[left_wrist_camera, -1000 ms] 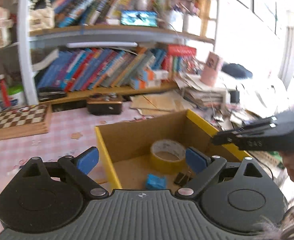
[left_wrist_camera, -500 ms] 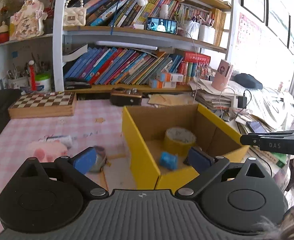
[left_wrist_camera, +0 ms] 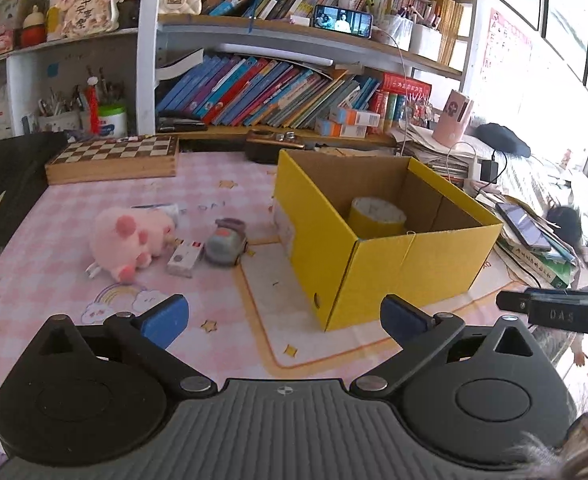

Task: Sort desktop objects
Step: 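Lift both open tools out of the box and back away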

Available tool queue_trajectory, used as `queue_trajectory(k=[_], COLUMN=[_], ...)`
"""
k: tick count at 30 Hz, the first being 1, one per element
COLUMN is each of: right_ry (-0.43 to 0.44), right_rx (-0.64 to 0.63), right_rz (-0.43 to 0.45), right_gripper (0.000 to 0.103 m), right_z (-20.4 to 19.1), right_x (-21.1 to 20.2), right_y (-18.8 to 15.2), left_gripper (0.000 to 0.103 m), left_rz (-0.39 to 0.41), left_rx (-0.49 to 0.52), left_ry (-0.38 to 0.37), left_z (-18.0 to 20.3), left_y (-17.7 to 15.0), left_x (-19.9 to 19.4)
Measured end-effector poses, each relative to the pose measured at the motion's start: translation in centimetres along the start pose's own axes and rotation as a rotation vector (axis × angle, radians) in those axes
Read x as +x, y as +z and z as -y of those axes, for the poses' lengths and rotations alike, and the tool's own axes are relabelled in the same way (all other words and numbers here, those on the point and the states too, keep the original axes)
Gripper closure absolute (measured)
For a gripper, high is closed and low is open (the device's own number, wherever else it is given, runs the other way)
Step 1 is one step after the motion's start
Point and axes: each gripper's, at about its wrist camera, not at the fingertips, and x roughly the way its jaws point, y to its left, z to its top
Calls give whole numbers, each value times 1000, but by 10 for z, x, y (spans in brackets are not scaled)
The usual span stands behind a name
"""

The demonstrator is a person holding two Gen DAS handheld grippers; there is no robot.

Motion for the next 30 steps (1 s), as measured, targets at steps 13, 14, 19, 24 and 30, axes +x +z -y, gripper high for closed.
queue_trajectory(k=[13, 14, 19, 24, 30], right_ry=[10, 15, 37, 57, 87], right_rx=[-56, -60, -82, -103, -142], right_rz=[-6, -9, -9, -15, -11], right_gripper=[25, 23, 17, 16, 16], right_z=[-53, -57, -77, -96, -120], right_x=[-24, -25, -32, -37, -41], right_y=[-27, -28, -35, -42, -47], left_gripper=[0, 0, 0, 0, 0], left_rz=[-30, -33, -36, -41, -36], left_rx=[-1, -1, 0, -10, -47], left_ry=[-40, -43, -47, -58, -66], left_z=[-29, -32, -45, -61, -84], left_y=[-18, -19, -25, -32, -38], left_x=[-24, -26, -37, -46, -57])
